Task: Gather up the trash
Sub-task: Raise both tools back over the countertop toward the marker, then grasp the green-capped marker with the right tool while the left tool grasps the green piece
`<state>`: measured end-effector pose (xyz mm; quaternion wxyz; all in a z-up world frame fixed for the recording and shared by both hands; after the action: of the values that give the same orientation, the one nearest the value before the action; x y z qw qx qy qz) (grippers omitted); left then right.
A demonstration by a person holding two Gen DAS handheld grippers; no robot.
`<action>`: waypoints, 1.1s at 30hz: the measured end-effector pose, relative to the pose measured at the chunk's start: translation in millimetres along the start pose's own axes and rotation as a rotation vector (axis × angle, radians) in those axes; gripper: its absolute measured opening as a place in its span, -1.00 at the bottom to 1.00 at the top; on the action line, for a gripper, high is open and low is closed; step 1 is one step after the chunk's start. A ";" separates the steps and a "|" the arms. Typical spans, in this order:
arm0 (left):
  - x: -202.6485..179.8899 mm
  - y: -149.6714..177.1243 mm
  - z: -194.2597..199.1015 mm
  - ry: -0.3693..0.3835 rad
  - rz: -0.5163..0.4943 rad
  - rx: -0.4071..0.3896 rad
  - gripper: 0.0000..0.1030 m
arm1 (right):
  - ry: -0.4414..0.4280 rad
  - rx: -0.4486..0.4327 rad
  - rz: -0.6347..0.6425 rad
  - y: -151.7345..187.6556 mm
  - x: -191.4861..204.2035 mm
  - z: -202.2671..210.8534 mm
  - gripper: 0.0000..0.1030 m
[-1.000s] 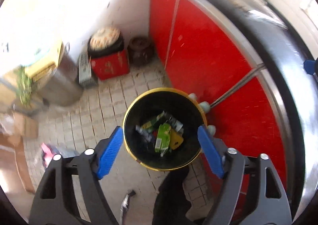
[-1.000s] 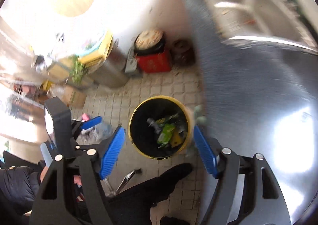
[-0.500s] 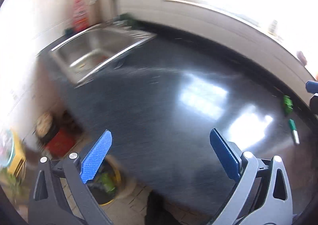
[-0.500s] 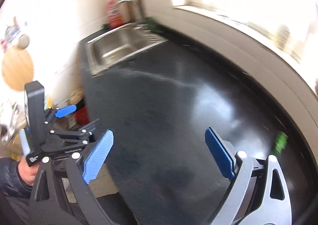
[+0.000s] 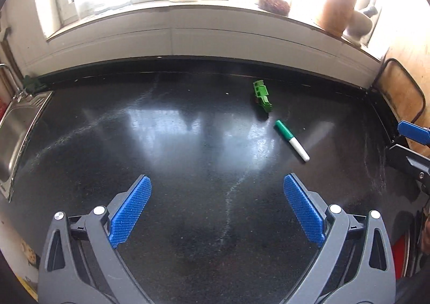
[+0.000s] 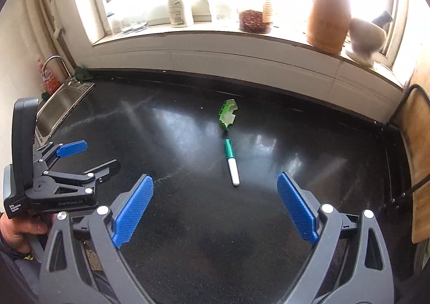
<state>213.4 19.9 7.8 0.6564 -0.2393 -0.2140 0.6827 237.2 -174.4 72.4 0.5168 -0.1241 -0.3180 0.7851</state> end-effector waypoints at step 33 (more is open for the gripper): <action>-53.3 -124.8 -237.1 0.101 -0.064 0.194 0.86 | 0.037 0.260 0.030 8.5 -38.8 -202.4 0.36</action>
<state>457.9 -32.7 -102.3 0.7078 -0.2021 -0.1210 0.6660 353.8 -136.1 -93.3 0.5225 -0.0751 -0.2021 0.8249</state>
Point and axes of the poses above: each gripper's, at about its wrist camera, not at the fingertips, and z roughly against the way its jaws point, x to its left, y to its underside, the point moved 2 cm from there along -z, roughly the way its jaws point, and after that the axes turned 1 degree about -z, right-handed, at the moved point
